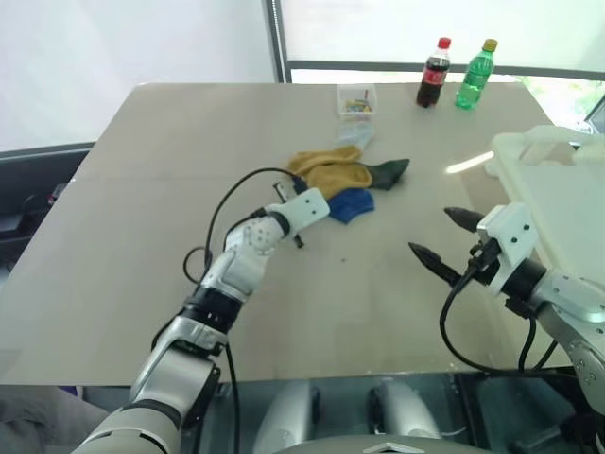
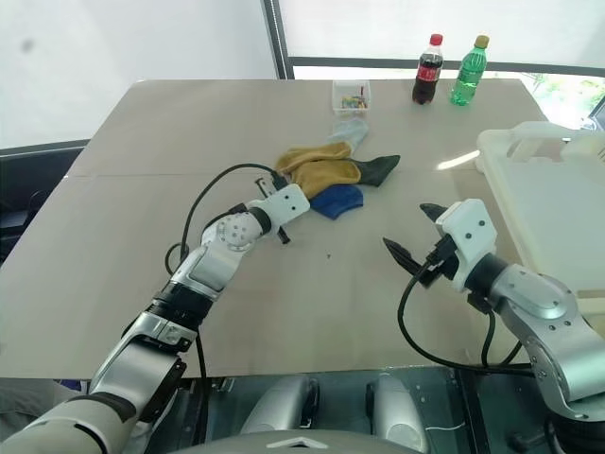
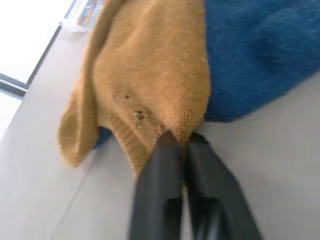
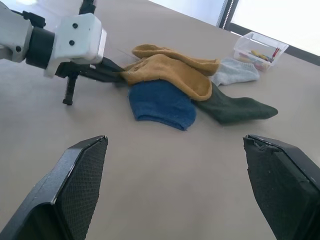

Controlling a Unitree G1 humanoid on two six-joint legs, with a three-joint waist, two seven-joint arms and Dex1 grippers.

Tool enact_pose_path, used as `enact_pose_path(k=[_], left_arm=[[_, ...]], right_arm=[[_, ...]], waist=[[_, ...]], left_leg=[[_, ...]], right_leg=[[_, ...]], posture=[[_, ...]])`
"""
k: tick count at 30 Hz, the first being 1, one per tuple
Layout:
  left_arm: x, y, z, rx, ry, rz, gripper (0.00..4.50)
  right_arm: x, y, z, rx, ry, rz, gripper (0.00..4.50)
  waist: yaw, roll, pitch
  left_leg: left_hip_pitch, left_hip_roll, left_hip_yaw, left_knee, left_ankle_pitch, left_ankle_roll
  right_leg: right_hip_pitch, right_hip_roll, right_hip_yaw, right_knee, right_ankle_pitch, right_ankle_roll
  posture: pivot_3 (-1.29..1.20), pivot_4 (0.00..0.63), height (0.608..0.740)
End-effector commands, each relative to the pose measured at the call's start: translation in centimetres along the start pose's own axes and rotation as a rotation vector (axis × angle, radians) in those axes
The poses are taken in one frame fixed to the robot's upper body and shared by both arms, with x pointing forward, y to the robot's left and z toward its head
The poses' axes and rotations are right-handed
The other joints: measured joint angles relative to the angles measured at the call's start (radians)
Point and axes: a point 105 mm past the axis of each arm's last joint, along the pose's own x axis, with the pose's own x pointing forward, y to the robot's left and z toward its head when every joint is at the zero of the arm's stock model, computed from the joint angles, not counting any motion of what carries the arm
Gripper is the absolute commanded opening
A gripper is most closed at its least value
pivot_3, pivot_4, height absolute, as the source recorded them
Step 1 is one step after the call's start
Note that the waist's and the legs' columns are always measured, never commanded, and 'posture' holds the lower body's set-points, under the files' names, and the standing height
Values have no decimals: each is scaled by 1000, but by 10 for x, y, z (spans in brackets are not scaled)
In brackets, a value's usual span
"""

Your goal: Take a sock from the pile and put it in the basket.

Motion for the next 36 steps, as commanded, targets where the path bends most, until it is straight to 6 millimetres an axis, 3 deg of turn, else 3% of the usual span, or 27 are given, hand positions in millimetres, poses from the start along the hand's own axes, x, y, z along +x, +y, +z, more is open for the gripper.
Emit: enact_pose_path(k=[1, 7, 13, 17, 23, 31, 36], left_arm=[[-6, 1, -4, 2, 15, 2, 55], [-27, -2, 4, 42, -51, -55, 55], [-55, -3, -6, 87, -46, -107, 55], [-53, 5, -12, 76, -14, -67, 55], [-47, 6, -4, 27, -17, -26, 55], [-16, 5, 14, -26, 0, 30, 55], [-24, 9, 14, -87, -28, 29, 55]], right_arm=[[-3, 1, 13, -40, -53, -4, 4500], [-2, 2, 11, -35, -55, 5, 4500], [-1, 3, 9, -28, -54, 15, 4500], [0, 4, 9, -26, -56, 29, 4500], [1, 4, 8, -25, -58, 32, 4500], [2, 4, 7, -26, -57, 35, 4500], [2, 5, 8, -28, -57, 30, 4500]], waist=[[-1, 0, 0], [-9, 0, 0], [-11, 0, 0], [-2, 0, 0], [-2, 0, 0], [4, -1, 1], [-5, -1, 1]], left_leg=[[0, 0, 0, 0, 0, 0], [0, 0, 0, 0, 0, 0], [0, 1, 0, -1, 0, 0], [0, 0, -1, 0, 0, 0], [-1, 0, 0, 0, 0, 0], [-1, -1, 0, 0, 0, 0], [-1, 0, 0, 0, 0, 0]], right_leg=[[0, 0, 0, 0, 0, 0], [0, 0, 0, 0, 0, 0], [-1, -1, 1, -1, 0, 0], [0, -1, -1, -1, 0, 0], [0, -1, -1, -1, 0, 0], [0, 0, -1, 0, 0, 0], [-1, 0, 0, 0, 0, 0]], posture=[[0, 150, 740], [0, 150, 740], [0, 150, 740], [0, 150, 740], [0, 150, 740], [0, 150, 740], [0, 150, 740]])
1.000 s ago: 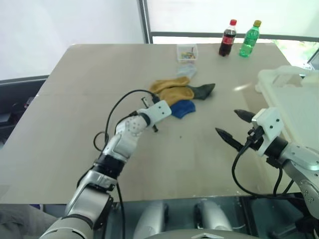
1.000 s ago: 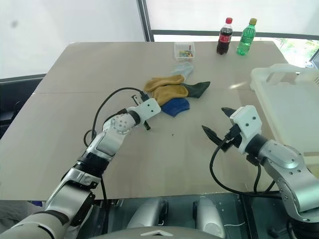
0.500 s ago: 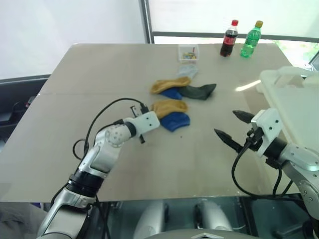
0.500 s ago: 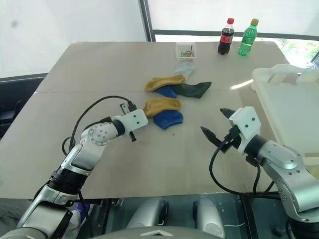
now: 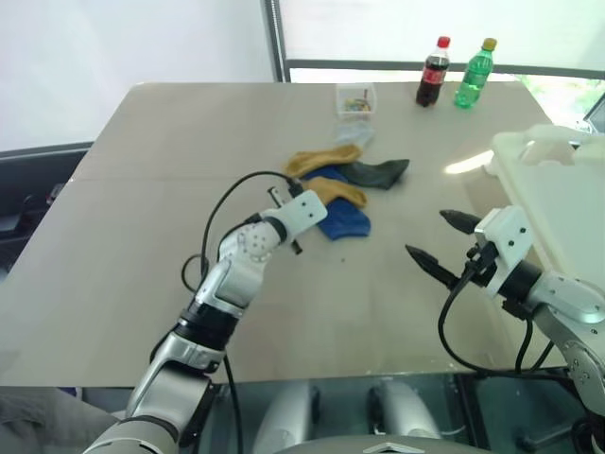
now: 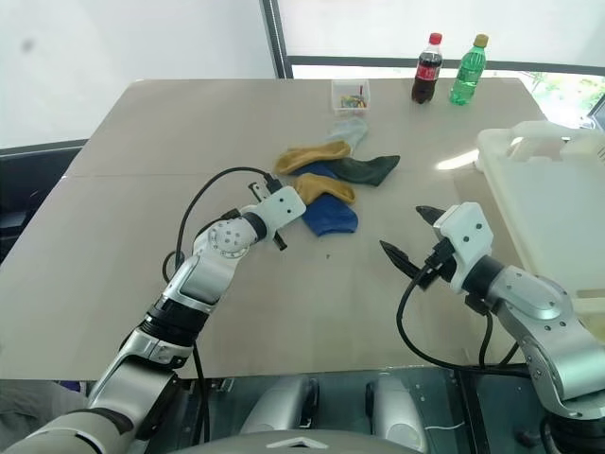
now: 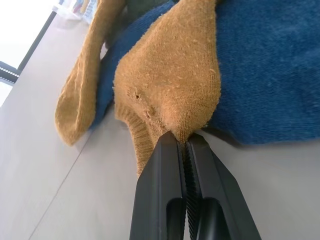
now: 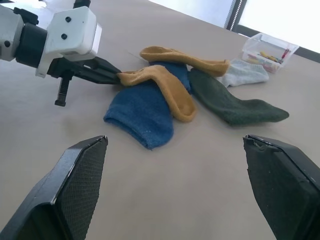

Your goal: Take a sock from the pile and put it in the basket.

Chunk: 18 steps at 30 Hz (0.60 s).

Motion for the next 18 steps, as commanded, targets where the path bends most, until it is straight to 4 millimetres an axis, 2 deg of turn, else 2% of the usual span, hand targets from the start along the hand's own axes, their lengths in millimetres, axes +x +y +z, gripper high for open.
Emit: enact_pose_path(k=[1, 4, 9, 12, 14, 15, 17, 18], left_arm=[[-12, 11, 5, -42, -44, 21, 55], [-15, 11, -4, -75, -1, -12, 55], [-17, 12, -7, -63, -1, -24, 55], [-19, 11, -8, -69, -3, -28, 849], [-20, 10, -8, -53, -3, -33, 1650], [-20, 10, -8, -35, -4, -30, 2248], [-21, 11, -8, -13, -5, -23, 3085], [-21, 13, -9, 0, -2, -17, 3085]], right_arm=[[-1, 3, 10, -34, -38, 0, 4500], [0, 3, 10, -33, -38, 0, 4500], [1, 5, 10, -28, -42, 4, 4500], [1, 5, 9, -27, -41, 3, 4500], [1, 5, 9, -26, -41, 2, 4500], [1, 5, 9, -25, -40, 2, 4500], [1, 5, 8, -25, -38, 1, 4500], [1, 5, 8, -24, -38, 1, 4500]], waist=[[-3, 0, 0], [-4, 0, 0], [-3, 0, 0], [-3, 0, 0], [-4, 0, 0], [-4, 0, 0], [-4, 0, 0], [-4, 0, 0]], left_leg=[[0, 0, 0, 0, 0, 0], [0, 0, 0, 0, 0, 0], [0, 0, 0, 0, 0, 0], [0, 0, 0, 0, 0, 0], [0, 0, 0, 0, 0, 0], [0, 0, 0, 0, 0, 0], [0, 0, 0, 0, 0, 0], [0, 0, 0, 0, 0, 0]], right_leg=[[0, 0, 0, 0, 0, 0], [0, 0, 0, 0, 0, 0], [0, 0, 0, 0, 0, 0], [0, -1, 0, 0, 0, 0], [0, -1, 0, 0, 0, 0], [0, -1, 0, 0, 0, 0], [0, -1, 0, 0, 0, 0], [0, -1, 0, 0, 0, 0]], posture=[[0, 150, 740], [0, 150, 740], [0, 150, 740], [0, 150, 740], [0, 150, 740], [0, 150, 740], [0, 150, 740], [0, 150, 740]])
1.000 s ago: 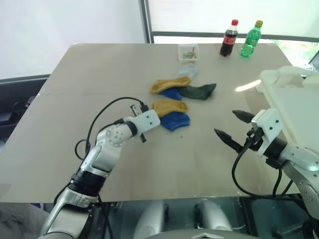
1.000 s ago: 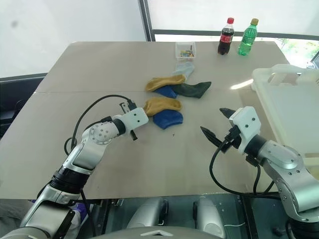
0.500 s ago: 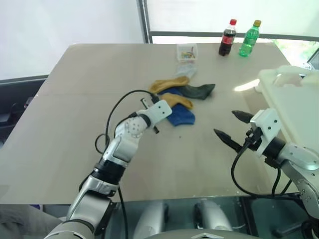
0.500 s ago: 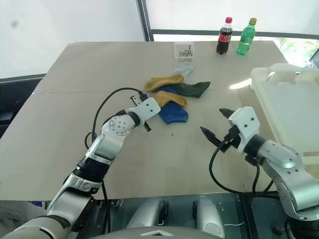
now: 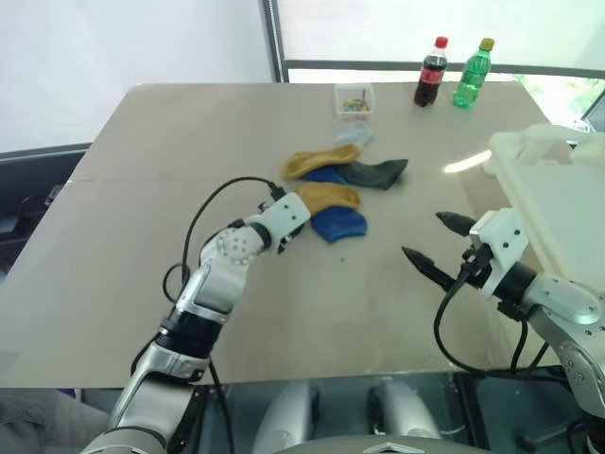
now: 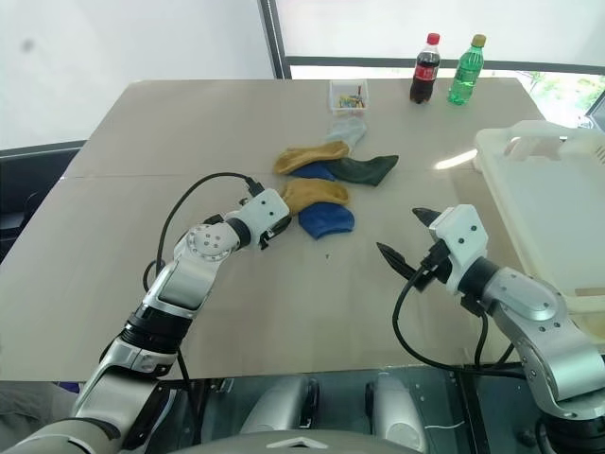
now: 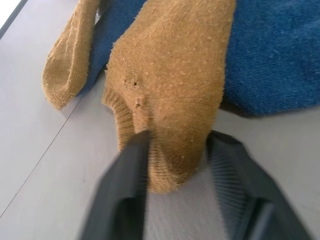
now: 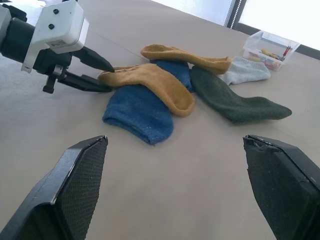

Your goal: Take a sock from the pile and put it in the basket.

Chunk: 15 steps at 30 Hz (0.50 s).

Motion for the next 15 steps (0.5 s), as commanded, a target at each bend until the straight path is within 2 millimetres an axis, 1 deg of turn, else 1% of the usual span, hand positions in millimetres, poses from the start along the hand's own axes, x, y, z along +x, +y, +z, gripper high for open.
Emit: enact_pose_path(k=[1, 7, 8, 10, 13, 15], left_arm=[[-5, 8, 10, 61, -35, 37, 3085], [-6, 14, 3, 86, -15, 54, 3085], [-6, 14, 1, 89, -9, 55, 2846], [-6, 13, -2, 92, 0, 51, 2210], [-6, 10, -4, 87, 1, 36, 788], [-6, 7, -5, 80, 0, 25, 102]], right_arm=[[-1, 1, 10, -29, -40, -3, 4500], [-2, 2, 10, -26, -40, -8, 4500], [-2, 1, 10, -25, -40, -9, 4500], [-2, 2, 9, -24, -39, -10, 4500], [-2, 2, 9, -23, -40, -11, 4500], [-2, 2, 9, -22, -39, -13, 4500]], waist=[[0, 0, 0], [0, 0, 0], [0, 0, 0], [0, 0, 0], [0, 0, 0], [0, 0, 0]], left_leg=[[0, 0, 0, 0, 0, 0], [0, 0, 0, 0, 0, 0], [0, 0, 0, 0, 0, 0], [0, 0, 0, 0, 0, 0], [0, 0, 0, 0, 0, 0], [0, 0, 0, 0, 0, 0]], right_leg=[[0, 0, 0, 0, 0, 0], [0, 0, 0, 0, 0, 0], [0, 0, 0, 0, 0, 0], [0, 0, 0, 0, 0, 0], [0, 0, 0, 0, 0, 0], [0, 0, 0, 0, 0, 0]], posture=[[0, 150, 740], [0, 150, 740], [0, 150, 740], [0, 150, 740], [0, 150, 740], [0, 150, 740]])
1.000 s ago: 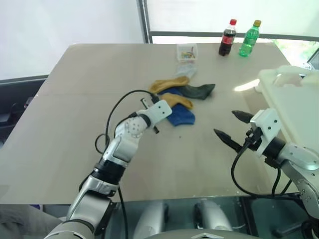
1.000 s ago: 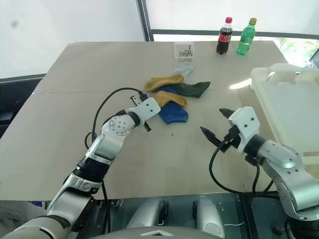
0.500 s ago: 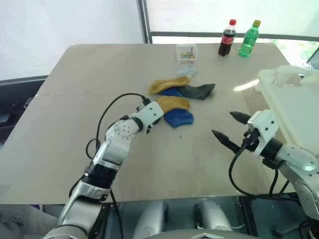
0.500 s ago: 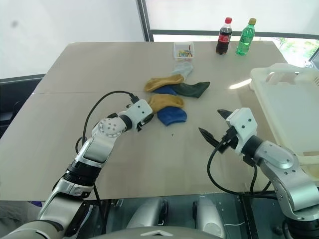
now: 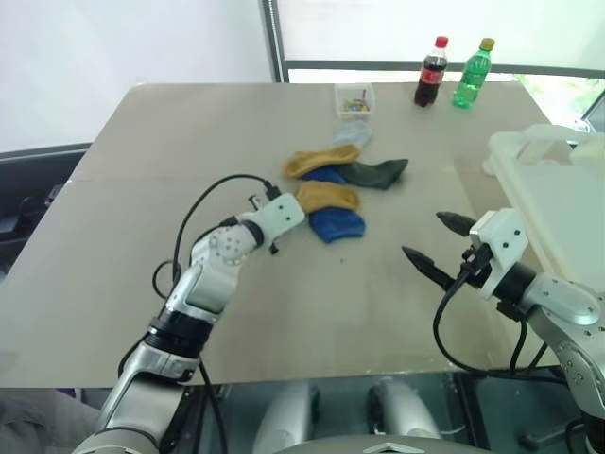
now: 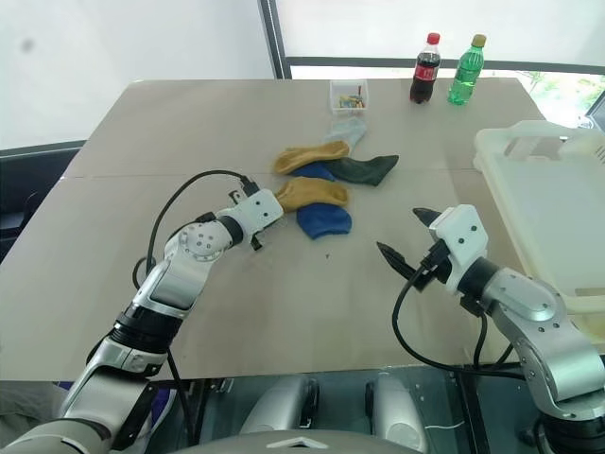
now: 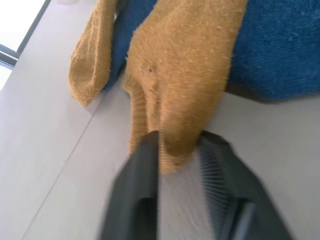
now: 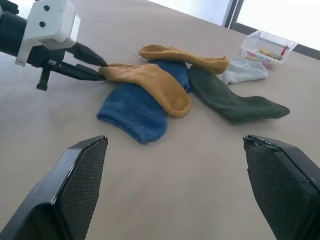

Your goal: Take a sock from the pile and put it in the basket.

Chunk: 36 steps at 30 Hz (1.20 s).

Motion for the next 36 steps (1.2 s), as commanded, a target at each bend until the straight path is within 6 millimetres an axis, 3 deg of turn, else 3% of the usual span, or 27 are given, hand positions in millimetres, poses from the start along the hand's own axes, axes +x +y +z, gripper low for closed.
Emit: enact_pose_path(k=[1, 12, 20, 25, 30, 36], left_arm=[[-4, 1, 4, 17, -24, 0, 102], [-35, 7, 10, -72, -111, -16, 102], [-68, -25, -8, -50, -114, -234, 102], [-82, -32, -20, 5, -116, -332, 102], [-82, -35, -25, 18, -103, -363, 102], [-63, -53, -4, -5, -160, -390, 102]], right_arm=[[-2, 2, 9, -28, -36, -2, 4500], [-2, 3, 7, -23, -33, 0, 4500], [-1, 4, 6, -17, -34, 13, 4500], [0, 5, 6, -14, -36, 19, 4500], [0, 5, 5, -11, -36, 19, 4500], [0, 5, 4, -10, -37, 12, 4500]], waist=[[0, 0, 0], [-3, 0, 0], [-2, 0, 0], [-3, 0, 0], [-3, 0, 0], [0, 0, 0]], left_leg=[[0, 0, 0, 0, 0, 0], [0, 0, 0, 0, 0, 0], [1, 1, 0, -1, 0, 0], [1, 1, 0, -1, 0, 0], [0, 1, 0, -1, 0, 0], [0, 0, 0, -1, 0, 0]], right_leg=[[0, 0, 0, 0, 0, 0], [0, 0, 0, 0, 0, 0], [0, -1, 0, 0, 0, 0], [0, -1, 0, -1, 0, 0], [0, -2, 0, -2, 0, 0], [1, -2, -1, -2, 0, 0]], posture=[[0, 150, 740], [0, 150, 740], [0, 150, 740], [0, 150, 740], [0, 150, 740], [0, 150, 740]])
